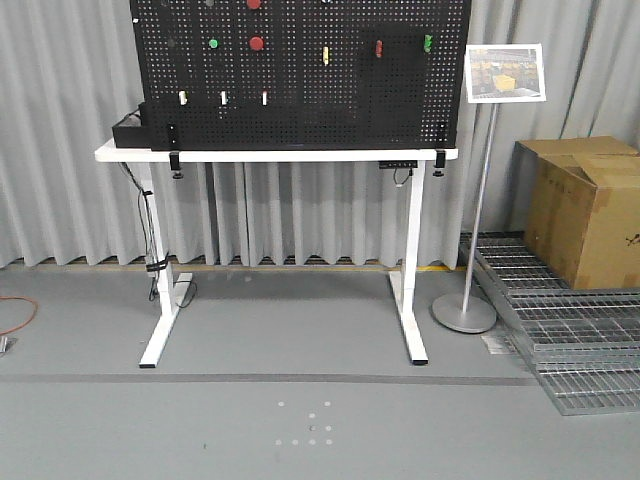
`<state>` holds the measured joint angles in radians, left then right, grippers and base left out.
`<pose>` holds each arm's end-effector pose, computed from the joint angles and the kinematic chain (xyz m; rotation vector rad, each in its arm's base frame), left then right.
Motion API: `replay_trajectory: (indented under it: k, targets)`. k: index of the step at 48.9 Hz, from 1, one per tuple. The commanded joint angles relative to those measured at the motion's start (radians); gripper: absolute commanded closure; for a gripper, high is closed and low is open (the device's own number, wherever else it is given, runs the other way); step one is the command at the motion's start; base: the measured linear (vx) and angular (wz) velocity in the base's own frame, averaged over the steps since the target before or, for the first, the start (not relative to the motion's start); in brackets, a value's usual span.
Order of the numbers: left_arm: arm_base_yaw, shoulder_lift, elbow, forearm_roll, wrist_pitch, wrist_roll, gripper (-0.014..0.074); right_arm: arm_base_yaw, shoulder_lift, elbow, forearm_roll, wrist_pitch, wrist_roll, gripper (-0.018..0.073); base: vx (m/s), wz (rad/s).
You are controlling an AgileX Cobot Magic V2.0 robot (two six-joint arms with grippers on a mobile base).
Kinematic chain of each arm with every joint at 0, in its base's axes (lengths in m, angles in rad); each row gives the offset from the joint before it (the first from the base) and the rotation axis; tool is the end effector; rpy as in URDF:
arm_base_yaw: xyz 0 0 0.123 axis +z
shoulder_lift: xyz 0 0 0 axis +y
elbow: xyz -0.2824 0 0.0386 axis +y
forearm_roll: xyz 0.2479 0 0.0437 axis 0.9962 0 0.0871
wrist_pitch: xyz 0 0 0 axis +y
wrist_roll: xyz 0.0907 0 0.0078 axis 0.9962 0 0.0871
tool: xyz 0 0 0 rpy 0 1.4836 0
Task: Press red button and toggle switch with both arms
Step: 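Drive the base forward toward the black pegboard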
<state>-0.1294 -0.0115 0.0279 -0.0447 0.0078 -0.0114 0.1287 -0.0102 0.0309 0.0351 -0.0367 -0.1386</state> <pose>0.0561 -0.0073 0.2036 0.0556 1.5086 -0.1492 0.0561 0.0071 0.2065 -0.1690 1.4579 0.0195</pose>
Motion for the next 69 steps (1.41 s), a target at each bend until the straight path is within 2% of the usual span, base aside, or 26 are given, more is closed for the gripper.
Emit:
replay_trajectory:
  k: [1,45,69]
  targets:
    - [-0.001,-0.016,0.033,-0.009,-0.083,-0.005,0.0594,-0.004,-0.016,0.011,-0.009,-0.083,-0.004,0.0562,0.00,0.00]
    - [-0.001,-0.016,0.033,-0.009,-0.083,-0.005,0.0594,-0.004,-0.016,0.011,-0.009,-0.083,-0.004,0.0562,0.01,0.00]
    - [-0.001,-0.016,0.033,-0.009,-0.083,-0.005,0.0594,-0.004,-0.016,0.011,-0.009,-0.083,-0.004,0.0562,0.21,-0.04]
